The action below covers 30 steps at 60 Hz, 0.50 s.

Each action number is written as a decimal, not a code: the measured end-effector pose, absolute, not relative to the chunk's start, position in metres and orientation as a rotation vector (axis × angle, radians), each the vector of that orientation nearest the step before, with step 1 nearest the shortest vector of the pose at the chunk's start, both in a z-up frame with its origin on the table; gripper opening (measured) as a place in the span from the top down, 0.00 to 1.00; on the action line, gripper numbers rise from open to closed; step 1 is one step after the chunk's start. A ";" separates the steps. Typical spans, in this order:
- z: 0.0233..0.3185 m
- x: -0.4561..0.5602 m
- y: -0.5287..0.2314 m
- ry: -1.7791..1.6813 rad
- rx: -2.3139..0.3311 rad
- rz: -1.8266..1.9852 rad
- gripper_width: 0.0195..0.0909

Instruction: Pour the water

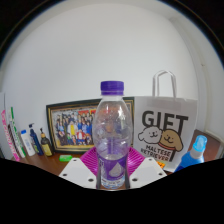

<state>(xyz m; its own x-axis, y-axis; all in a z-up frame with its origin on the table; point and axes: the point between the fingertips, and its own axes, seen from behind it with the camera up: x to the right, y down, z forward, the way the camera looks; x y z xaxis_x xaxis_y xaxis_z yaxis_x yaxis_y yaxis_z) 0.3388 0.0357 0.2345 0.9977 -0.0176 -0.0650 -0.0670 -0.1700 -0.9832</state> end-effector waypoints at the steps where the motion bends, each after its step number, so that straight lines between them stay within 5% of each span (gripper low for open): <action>1: 0.226 0.346 0.036 0.058 -1.753 0.024 0.82; 17: 0.111 0.400 0.026 0.082 -1.890 -0.080 0.82; 24: 0.082 0.407 0.021 0.097 -1.919 -0.088 0.81; 30: 0.085 0.406 0.019 0.092 -1.866 -0.094 0.76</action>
<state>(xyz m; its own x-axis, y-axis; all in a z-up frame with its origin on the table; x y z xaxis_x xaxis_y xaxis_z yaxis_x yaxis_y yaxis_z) 0.4064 0.0193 0.0853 0.9936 -0.1118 0.0180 -0.0155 -0.2925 -0.9561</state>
